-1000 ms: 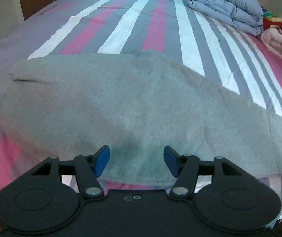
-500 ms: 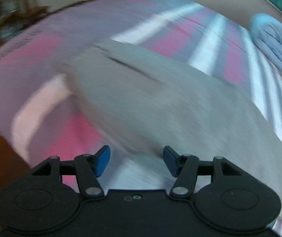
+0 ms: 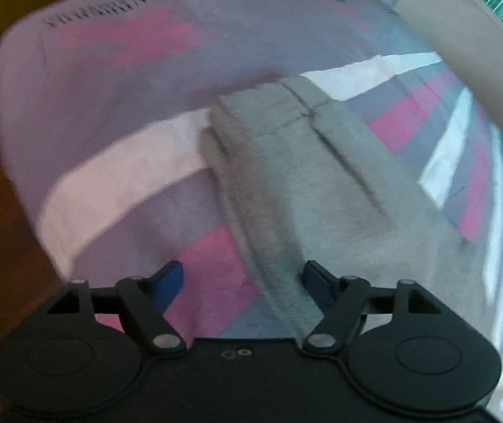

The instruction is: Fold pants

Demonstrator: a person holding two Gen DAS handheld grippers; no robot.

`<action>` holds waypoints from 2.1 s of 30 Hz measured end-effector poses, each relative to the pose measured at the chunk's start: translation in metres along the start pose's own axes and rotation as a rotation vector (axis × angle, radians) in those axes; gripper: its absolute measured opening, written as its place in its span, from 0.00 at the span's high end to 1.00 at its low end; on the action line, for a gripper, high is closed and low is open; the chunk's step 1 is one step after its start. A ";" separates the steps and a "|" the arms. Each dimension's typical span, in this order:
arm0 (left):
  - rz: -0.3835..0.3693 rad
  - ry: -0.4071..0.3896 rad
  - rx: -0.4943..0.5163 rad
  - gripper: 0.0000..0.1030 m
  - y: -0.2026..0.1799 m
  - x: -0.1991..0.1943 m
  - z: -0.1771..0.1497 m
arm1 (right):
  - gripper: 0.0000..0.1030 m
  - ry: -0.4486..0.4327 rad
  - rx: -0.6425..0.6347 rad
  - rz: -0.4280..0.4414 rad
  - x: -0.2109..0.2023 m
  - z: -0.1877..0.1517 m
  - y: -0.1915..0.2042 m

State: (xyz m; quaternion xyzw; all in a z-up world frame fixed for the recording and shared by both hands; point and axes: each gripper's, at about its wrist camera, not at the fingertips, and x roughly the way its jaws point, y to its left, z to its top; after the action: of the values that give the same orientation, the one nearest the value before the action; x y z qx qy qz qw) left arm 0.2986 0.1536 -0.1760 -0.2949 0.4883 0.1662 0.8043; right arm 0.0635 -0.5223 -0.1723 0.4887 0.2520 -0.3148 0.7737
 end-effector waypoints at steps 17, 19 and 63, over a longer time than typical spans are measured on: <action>0.065 -0.158 0.009 1.00 0.001 0.008 0.026 | 0.45 -0.003 -0.034 -0.004 0.002 -0.005 0.010; 0.125 -0.188 0.152 0.98 -0.019 0.002 0.012 | 0.45 0.006 -0.038 -0.009 0.003 -0.007 0.009; -0.087 -0.088 0.627 0.82 -0.155 -0.028 -0.138 | 0.80 -0.049 0.219 0.089 0.023 0.040 -0.027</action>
State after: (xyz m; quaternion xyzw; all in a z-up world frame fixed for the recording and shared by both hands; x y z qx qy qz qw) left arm 0.2765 -0.0528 -0.1507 -0.0460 0.4673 -0.0142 0.8828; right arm 0.0625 -0.5737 -0.1890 0.5733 0.1752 -0.3174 0.7348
